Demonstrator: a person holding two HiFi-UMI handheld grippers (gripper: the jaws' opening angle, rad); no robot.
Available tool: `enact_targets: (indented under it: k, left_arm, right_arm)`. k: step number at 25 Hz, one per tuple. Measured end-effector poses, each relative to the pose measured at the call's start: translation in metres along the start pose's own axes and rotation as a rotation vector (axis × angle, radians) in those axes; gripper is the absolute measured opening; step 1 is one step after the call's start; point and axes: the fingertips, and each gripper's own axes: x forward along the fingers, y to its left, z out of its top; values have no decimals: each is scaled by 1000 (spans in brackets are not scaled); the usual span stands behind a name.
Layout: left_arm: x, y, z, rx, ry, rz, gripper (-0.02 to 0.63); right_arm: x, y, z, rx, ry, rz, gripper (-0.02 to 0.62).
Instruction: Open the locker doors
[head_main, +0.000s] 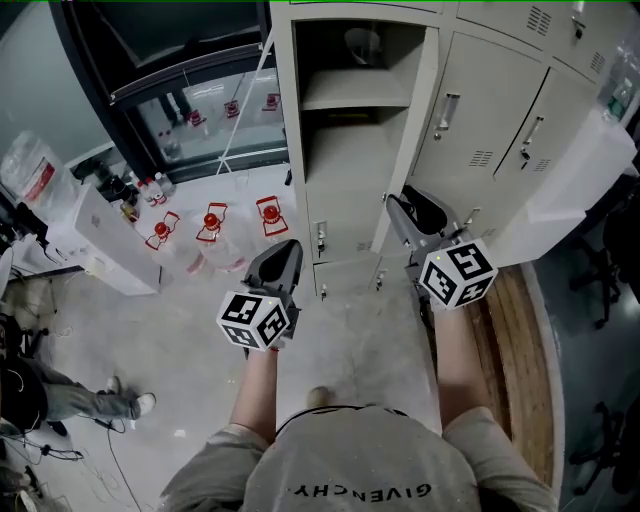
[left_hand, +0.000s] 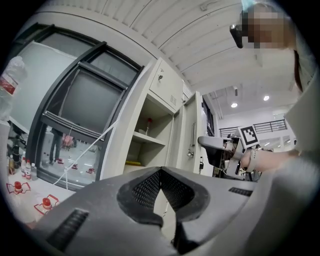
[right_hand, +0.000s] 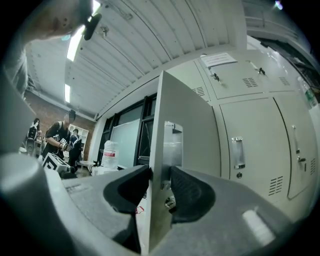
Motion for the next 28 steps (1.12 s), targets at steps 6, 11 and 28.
enact_targets:
  k: [6,11,28]
  left_arm:
    - [3,-27,-6,27,9,26,-2]
    - [-5,-37,-9,35,4,78,-2]
    - [-11,-63,-13,50,6,127,-2]
  right_arm:
    - [-31,-20,3,15,-22,-12,130]
    - [-55,-38,3,51,-51,-30,109]
    - [-95,-81,4,78,-84,-124,89]
